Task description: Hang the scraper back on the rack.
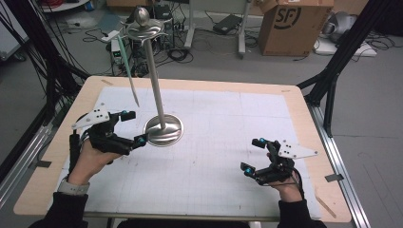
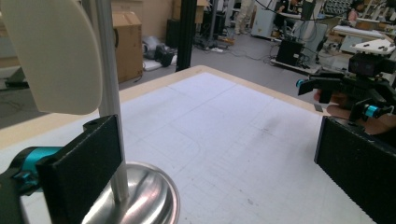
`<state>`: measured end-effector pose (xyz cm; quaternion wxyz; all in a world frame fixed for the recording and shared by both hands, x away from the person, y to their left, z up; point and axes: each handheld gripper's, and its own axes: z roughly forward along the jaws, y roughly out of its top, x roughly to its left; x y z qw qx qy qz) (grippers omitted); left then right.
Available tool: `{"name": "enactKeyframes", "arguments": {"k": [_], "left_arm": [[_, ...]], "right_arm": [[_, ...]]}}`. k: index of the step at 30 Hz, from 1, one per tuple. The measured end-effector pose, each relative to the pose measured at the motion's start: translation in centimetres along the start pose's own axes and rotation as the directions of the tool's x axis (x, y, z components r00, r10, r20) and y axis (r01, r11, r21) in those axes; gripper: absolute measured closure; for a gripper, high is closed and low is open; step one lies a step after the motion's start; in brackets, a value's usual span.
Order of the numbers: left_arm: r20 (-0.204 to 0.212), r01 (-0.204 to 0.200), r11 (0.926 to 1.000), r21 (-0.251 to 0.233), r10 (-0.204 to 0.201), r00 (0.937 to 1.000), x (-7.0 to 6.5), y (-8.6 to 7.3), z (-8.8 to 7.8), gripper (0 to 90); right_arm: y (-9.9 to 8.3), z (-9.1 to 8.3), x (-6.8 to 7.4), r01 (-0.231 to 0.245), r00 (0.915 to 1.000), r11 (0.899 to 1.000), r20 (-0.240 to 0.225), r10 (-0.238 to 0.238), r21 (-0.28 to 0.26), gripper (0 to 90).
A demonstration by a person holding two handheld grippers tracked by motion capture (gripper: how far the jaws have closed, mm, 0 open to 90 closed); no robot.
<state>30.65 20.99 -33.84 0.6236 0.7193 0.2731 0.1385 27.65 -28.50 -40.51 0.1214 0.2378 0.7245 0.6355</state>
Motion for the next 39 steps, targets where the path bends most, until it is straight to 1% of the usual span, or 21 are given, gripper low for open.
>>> {"name": "enactKeyframes", "arguments": {"k": [2, 4, 5, 8, 11, 12, 13, 14, 16, 17, 19, 20, 22, 24, 27, 30, 33, 36, 39], "left_arm": [[0.016, 0.009, 0.9996, 0.028, -0.009, 0.9998, 0.0, -0.7, 0.1, 1.7], [0.043, 0.003, 0.9991, 0.043, -0.005, 0.9991, -0.1, -1.5, 0.1, 1.7], [0.051, -0.006, 0.9993, 0.036, 0.004, 0.9987, -0.2, -1.8, 0.1, 1.7], [0.062, -0.003, 1.0, 0.0, 0.003, 0.9981, -0.3, -2.9, -0.1, 1.7], [0.043, 0.0, 0.9997, -0.023, 0.001, 0.9991, -0.2, -3.7, -0.2, 1.7], [0.037, 0.006, 0.9998, -0.022, -0.005, 0.9993, -0.1, -4.0, -0.2, 1.7], [0.032, 0.009, 1.0, -0.002, -0.009, 0.9995, -0.1, -4.3, -0.2, 1.7], [0.029, 0.008, 1.0, -0.002, -0.008, 0.9996, -0.1, -4.5, -0.2, 1.7], [0.027, 0.008, 0.9997, -0.024, -0.007, 0.9996, -0.1, -5.1, -0.3, 1.7], [0.021, 0.008, 0.9998, -0.02, -0.008, 0.9998, -0.1, -5.3, -0.3, 1.7], [0.007, 0.01, 0.9998, -0.015, -0.01, 0.9999, -0.1, -5.9, -0.4, 1.7], [0.003, 0.017, 0.9996, -0.022, -0.017, 0.9999, -0.1, -6.4, -0.5, 1.7], [-0.004, 0.027, 0.9994, -0.022, -0.027, 0.9996, 0.0, -7.0, -0.6, 1.7], [-0.019, 0.028, 0.9994, -0.019, -0.028, 0.9994, 0.0, -7.5, -0.8, 1.7], [-0.031, 0.029, 0.9991, -0.03, -0.03, 0.9991, 0.0, -8.2, -1.2, 1.7], [-0.03, 0.037, 0.9985, -0.04, -0.039, 0.9988, -0.2, -8.6, -1.5, 1.7], [-0.036, 0.04, 0.9974, -0.059, -0.043, 0.9984, -0.3, -9.2, -1.7, 1.7], [-0.038, 0.049, 0.9974, -0.053, -0.051, 0.998, -0.4, -9.7, -1.8, 1.7], [-0.045, 0.04, 0.9988, -0.028, -0.041, 0.9982, -0.4, -9.8, -1.8, 1.7]], "right_arm": [[0.0, 0.0, 0.0, 0.008, 1.0, 1.0, 0.0, -0.008, -0.007, 0.6], [0.0, 0.0, 0.0, 0.007, 1.0, 1.0, 0.001, -0.007, -0.007, 0.6], [0.0, 0.1, 0.0, 0.012, 0.9999, 1.0, 0.001, -0.012, -0.009, 0.6], [0.0, 0.0, 0.0, 0.01, 0.9999, 1.0, 0.0, -0.01, -0.009, 0.6], [0.0, 0.0, 0.1, 0.01, 0.9999, 1.0, -0.004, -0.01, -0.009, 0.6], [0.0, 0.0, 0.1, 0.012, 0.9999, 1.0, -0.004, -0.012, -0.008, 0.6], [0.0, 0.0, 0.0, 0.015, 0.9999, 1.0, -0.002, -0.015, -0.011, 0.6], [0.0, 0.0, 0.0, 0.015, 0.9999, 1.0, -0.002, -0.015, -0.01, 0.6], [0.0, 0.1, 0.0, 0.014, 0.9999, 1.0, -0.002, -0.014, -0.009, 0.6], [0.0, 0.1, 0.0, 0.016, 0.9999, 1.0, 0.001, -0.016, -0.012, 0.6], [0.0, 0.1, 0.1, 0.006, 1.0, 1.0, -0.001, -0.006, -0.004, 0.6], [0.0, 0.1, 0.1, 0.005, 1.0, 1.0, -0.001, -0.005, -0.005, 0.6], [0.0, 0.1, 0.1, 0.01, 0.9999, 1.0, -0.001, -0.01, -0.005, 0.6], [0.0, 0.1, 0.0, 0.015, 0.9999, 1.0, 0.0, -0.015, -0.005, 0.6], [0.0, 0.1, 0.0, 0.013, 0.9999, 1.0, 0.002, -0.013, -0.004, 0.6], [-0.1, 0.1, 0.0, 0.014, 0.9999, 1.0, 0.004, -0.014, -0.002, 0.6], [0.0, 0.1, 0.1, 0.013, 0.9999, 1.0, 0.003, -0.013, -0.002, 0.6], [0.0, 0.1, 0.1, 0.015, 0.9999, 1.0, 0.003, -0.015, -0.007, 0.6], [0.0, 0.0, 0.1, 0.013, 0.9999, 1.0, 0.003, -0.013, -0.005, 0.6]]}}
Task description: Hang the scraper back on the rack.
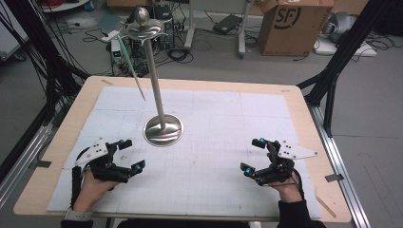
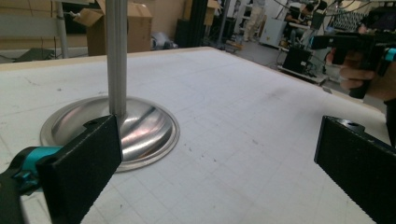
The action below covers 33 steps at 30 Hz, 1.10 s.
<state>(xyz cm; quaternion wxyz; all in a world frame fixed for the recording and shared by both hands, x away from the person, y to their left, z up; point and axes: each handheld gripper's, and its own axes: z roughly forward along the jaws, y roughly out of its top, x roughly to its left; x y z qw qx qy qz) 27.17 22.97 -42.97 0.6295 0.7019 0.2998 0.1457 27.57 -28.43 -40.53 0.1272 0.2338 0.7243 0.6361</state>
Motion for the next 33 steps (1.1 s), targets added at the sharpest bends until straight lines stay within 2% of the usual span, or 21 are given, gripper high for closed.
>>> {"name": "enactKeyframes", "arguments": {"k": [3, 10, 15, 21, 26, 33], "left_arm": [[0.004, -0.008, 1.0, 0.004, 0.008, 1.0, -0.1, -0.1, -0.2, 1.7], [-0.025, -0.007, 0.9999, -0.008, 0.007, 0.9997, 0.1, -0.5, -1.0, 1.7], [-0.066, -0.016, 0.9986, -0.05, 0.013, 0.9977, 0.2, -0.7, -1.6, 1.7], [-0.091, -0.024, 0.9959, -0.087, 0.016, 0.9958, 0.6, -1.0, -2.4, 1.7], [-0.088, -0.019, 0.9944, -0.104, 0.01, 0.996, 0.7, -1.0, -2.7, 1.7], [-0.084, -0.031, 0.9942, -0.103, 0.022, 0.9962, 0.5, -0.9, -2.7, 1.7]], "right_arm": [[0.0, 0.0, -0.1, 0.007, 1.0, 1.0, 0.004, -0.007, -0.003, 0.6], [0.1, -0.5, -0.2, 0.002, 1.0, 1.0, 0.009, -0.002, -0.014, 0.6], [-0.4, -0.7, -0.5, 0.004, 0.9997, 1.0, 0.022, -0.003, -0.031, 0.6], [-0.9, -1.0, -0.9, 0.003, 0.9985, 0.999, 0.055, 0.0, -0.051, 0.6], [-1.4, -0.9, -1.1, 0.0, 0.997, 0.999, 0.078, 0.003, -0.04, 0.6], [-1.5, -0.6, -0.9, 0.008, 0.9974, 1.0, 0.072, -0.006, -0.027, 0.6]]}}
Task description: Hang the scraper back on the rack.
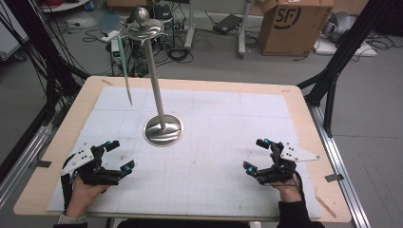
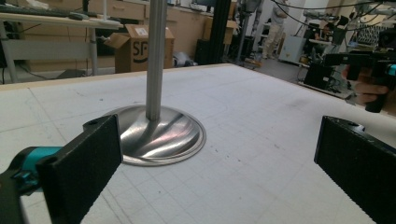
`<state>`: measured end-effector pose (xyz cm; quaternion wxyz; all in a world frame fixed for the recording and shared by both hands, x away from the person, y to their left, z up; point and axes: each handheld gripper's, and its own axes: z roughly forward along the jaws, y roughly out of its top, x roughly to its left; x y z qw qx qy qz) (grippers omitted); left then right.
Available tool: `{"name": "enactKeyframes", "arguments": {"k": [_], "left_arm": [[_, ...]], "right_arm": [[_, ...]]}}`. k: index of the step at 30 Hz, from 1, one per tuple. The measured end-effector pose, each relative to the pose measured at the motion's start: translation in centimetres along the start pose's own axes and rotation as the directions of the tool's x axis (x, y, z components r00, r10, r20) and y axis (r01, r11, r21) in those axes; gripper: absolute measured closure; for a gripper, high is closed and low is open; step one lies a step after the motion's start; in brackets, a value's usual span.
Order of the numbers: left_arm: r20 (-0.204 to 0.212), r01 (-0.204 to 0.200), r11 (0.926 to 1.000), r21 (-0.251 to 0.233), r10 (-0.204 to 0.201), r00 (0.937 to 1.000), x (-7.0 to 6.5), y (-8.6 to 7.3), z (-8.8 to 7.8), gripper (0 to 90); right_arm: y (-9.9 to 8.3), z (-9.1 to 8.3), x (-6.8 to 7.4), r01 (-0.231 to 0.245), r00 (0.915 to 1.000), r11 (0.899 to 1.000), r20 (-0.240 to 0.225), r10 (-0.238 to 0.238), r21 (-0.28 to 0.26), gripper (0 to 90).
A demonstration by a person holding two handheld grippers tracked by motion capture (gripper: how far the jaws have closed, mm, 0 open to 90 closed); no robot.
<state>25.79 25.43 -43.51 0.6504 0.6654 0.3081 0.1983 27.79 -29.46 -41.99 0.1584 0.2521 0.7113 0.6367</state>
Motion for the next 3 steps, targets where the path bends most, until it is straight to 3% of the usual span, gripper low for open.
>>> {"name": "enactKeyframes", "arguments": {"k": [3], "left_arm": [[0.003, -0.002, 1.0, 0.005, 0.002, 1.0, -0.08, 0.05, 0.05, 1.7]], "right_arm": [[0.02, 0.0, -0.03, 0.004, 1.0, 1.0, 0.0, -0.004, -0.005, 0.6]]}}
